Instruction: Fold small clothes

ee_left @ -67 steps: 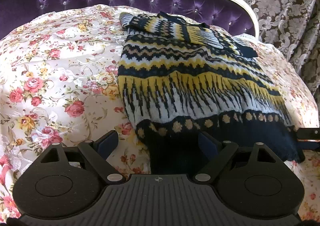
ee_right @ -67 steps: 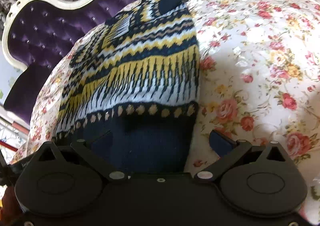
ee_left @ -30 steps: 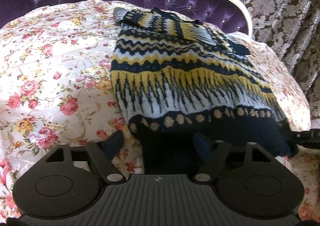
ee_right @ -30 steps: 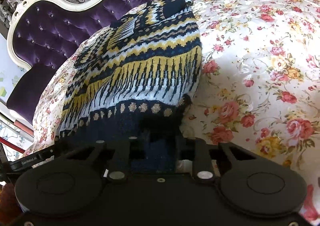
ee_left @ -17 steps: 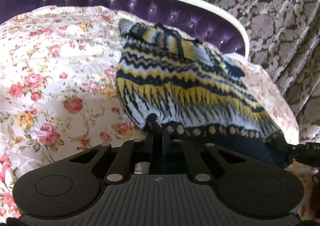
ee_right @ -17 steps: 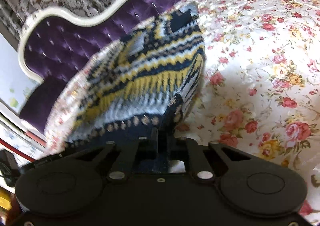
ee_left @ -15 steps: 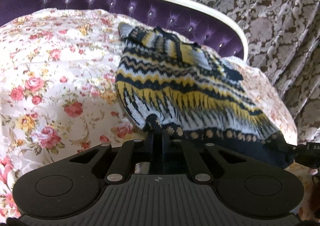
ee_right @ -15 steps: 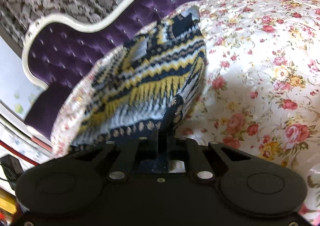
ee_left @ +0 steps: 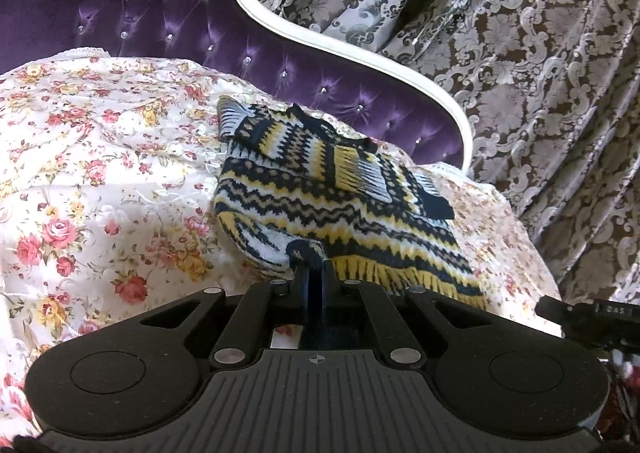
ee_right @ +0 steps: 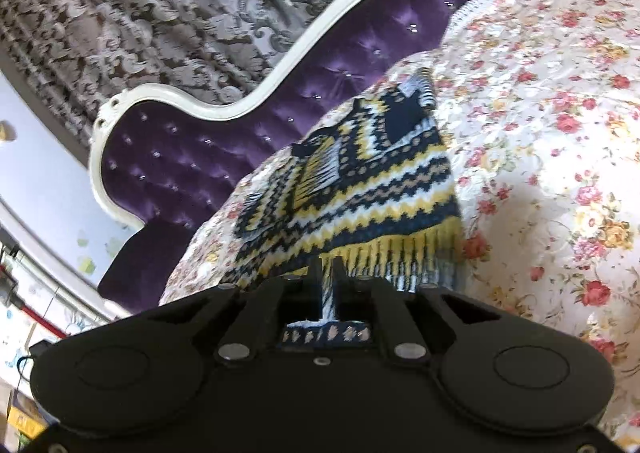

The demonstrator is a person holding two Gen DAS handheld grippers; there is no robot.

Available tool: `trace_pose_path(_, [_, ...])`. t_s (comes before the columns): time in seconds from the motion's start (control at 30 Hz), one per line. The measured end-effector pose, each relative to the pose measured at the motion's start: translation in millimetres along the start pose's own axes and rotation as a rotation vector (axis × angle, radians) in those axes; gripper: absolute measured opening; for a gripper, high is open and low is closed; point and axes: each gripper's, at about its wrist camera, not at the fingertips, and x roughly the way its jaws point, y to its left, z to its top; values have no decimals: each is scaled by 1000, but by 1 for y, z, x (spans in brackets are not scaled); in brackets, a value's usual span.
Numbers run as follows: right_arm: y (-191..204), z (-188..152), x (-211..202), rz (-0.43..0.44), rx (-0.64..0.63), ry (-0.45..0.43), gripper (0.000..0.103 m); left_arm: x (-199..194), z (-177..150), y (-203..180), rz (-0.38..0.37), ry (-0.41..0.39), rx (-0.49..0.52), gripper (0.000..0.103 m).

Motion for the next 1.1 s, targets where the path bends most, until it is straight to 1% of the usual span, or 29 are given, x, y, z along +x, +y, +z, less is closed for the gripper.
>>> trace_pose_path(0.03, [-2, -1, 5, -30, 0, 43, 23, 1, -1, 0, 0, 5, 1, 5])
trace_pose_path(0.07, [-4, -3, 9, -63, 4, 77, 46, 2, -3, 1, 1, 8, -1, 5])
trace_pose_path(0.1, [-7, -6, 14, -93, 10, 110, 59, 2, -4, 2, 2, 13, -2, 5])
trace_pose_path(0.13, [-11, -11, 19, -113, 18, 141, 82, 3, -6, 4, 1, 17, -5, 5])
trace_pose_path(0.27, [-17, -26, 31, -147, 23, 239, 82, 4, -10, 11, 8, 28, -22, 5])
trace_pose_path(0.4, [-18, -33, 40, -135, 16, 304, 82, 6, -11, 13, 8, 33, -20, 5])
trace_pose_path(0.43, [-17, -34, 41, -134, 9, 314, 78, 6, -12, 13, 10, 33, -20, 5])
trace_pose_path(0.47, [-16, -35, 41, -136, -1, 314, 58, 6, -12, 14, 10, 32, -20, 5])
trace_pose_path(0.5, [-15, -36, 41, -139, -13, 312, 42, 7, -12, 14, 10, 33, -21, 5])
trace_pose_path(0.53, [-15, -36, 40, -141, -20, 310, 16, 7, -12, 15, 11, 33, -22, 5])
trace_pose_path(0.57, [-14, -36, 37, -134, -28, 304, 14, 7, -12, 15, 11, 32, -21, 5])
trace_pose_path(0.63, [-11, -34, 29, -91, -40, 258, 13, 5, -10, 15, 10, 27, -21, 5])
trace_pose_path(0.77, [-11, -20, 10, 28, -9, 154, 13, 0, 1, 12, -9, 10, -14, 5])
trace_pose_path(0.9, [-3, 2, 0, 129, 14, 55, 13, -6, 19, 3, -28, -24, 21, 5])
trace_pose_path(1.1, [9, 45, 3, 224, 17, -52, 13, -6, 52, -9, -63, -70, 57, 5])
